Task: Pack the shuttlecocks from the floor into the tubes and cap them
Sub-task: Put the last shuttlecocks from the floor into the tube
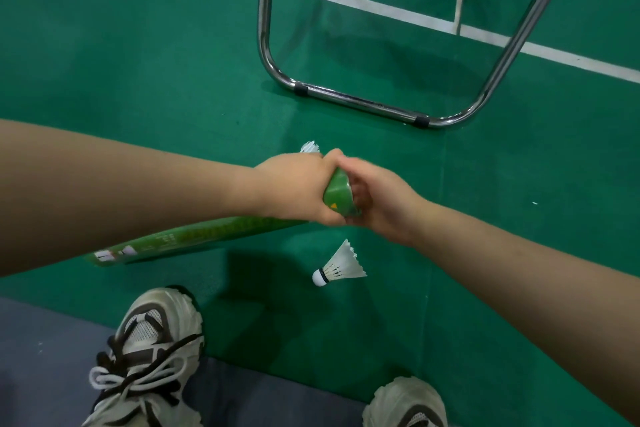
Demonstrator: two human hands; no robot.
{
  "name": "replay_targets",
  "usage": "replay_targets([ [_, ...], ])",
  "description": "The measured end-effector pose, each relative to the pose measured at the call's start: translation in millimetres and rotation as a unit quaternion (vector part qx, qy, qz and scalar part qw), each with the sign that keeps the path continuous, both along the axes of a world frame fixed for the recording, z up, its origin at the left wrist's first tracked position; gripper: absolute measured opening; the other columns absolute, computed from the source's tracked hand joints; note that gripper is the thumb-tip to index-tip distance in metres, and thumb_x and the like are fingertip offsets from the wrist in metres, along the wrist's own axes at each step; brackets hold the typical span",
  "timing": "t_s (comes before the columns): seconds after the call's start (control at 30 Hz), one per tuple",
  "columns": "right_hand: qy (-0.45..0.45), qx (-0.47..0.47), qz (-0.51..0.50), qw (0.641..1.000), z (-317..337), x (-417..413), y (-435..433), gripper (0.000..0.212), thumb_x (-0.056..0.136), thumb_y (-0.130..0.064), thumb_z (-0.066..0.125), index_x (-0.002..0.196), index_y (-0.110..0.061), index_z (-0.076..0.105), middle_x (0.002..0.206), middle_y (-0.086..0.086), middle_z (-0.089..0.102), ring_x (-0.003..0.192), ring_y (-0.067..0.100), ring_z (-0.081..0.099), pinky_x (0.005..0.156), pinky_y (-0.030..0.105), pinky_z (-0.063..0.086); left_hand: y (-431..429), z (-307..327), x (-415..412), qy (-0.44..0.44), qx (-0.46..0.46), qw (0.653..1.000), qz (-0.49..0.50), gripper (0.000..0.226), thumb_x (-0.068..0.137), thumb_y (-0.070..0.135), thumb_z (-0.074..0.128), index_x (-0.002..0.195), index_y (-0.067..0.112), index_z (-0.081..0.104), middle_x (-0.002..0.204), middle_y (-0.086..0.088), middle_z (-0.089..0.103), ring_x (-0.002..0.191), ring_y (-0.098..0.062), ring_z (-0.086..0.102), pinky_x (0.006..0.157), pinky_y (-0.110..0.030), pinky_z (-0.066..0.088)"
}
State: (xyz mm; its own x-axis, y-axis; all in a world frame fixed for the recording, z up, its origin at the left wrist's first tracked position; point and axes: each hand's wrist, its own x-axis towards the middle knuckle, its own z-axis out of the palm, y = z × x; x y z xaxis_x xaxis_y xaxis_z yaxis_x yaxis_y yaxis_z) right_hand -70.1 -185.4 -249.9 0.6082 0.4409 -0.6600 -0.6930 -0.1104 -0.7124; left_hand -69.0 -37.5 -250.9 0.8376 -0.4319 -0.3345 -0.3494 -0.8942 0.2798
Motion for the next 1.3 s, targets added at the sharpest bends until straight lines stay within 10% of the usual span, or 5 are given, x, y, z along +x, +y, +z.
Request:
replay_targets([
  [0.13,-0.203,-0.263,-0.136,0.934,-28,15,-20,0.025,0.089,-0.017,0.048,0.066,-0.018,0.058,0.062,-0.001,0.057,0.066,0.013,0.054,0.067,0.030,0.041,15,-2,4,0.008,0.032,0.999,0.027,0.074,0.068,0.063,0.068,0.113,0.013,0.037,0.095,-0.006,0.058,0.081,-0.028,0.058,0.066,-0.037,0.050],
  [0.3,-0.123,-0.304,0.254,0.910,-50,-11,-31,0.008,0.086,-0.019,0.062,0.090,-0.019,0.069,0.099,0.000,0.067,0.095,0.011,0.056,0.086,0.023,0.042,30,-10,-3,0.027,0.055,0.998,0.031,0.070,0.067,0.063,0.069,0.105,0.014,0.036,0.093,-0.006,0.055,0.079,-0.028,0.057,0.069,-0.041,0.052],
  [0.47,-0.067,-0.307,0.413,0.855,-58,-22,-18,0.031,0.090,-0.026,0.053,0.117,-0.014,0.064,0.124,0.000,0.060,0.116,0.017,0.053,0.100,0.026,0.040,35,-15,-7,0.036,0.069,0.997,0.030,0.072,0.068,0.064,0.068,0.109,0.014,0.036,0.097,-0.007,0.055,0.078,-0.027,0.054,0.069,-0.039,0.051],
  [0.83,-0.114,-0.189,-0.100,0.970,-44,15,-40,0.014,0.082,-0.015,0.066,0.071,-0.019,0.073,0.083,-0.001,0.070,0.086,0.016,0.056,0.074,0.027,0.037,42,-18,-5,0.045,0.079,0.995,0.042,0.071,0.068,0.064,0.068,0.109,0.015,0.035,0.094,-0.005,0.052,0.080,-0.026,0.053,0.070,-0.039,0.051],
  [1.3,-0.136,-0.039,-0.080,0.987,-21,8,-20,0.021,0.088,-0.007,0.054,0.079,-0.016,0.071,0.075,-0.010,0.071,0.073,0.005,0.058,0.069,0.018,0.042,29,-12,0,0.036,0.042,0.997,0.049,0.069,0.067,0.062,0.070,0.107,0.016,0.036,0.089,-0.002,0.053,0.077,-0.025,0.054,0.067,-0.037,0.050],
])
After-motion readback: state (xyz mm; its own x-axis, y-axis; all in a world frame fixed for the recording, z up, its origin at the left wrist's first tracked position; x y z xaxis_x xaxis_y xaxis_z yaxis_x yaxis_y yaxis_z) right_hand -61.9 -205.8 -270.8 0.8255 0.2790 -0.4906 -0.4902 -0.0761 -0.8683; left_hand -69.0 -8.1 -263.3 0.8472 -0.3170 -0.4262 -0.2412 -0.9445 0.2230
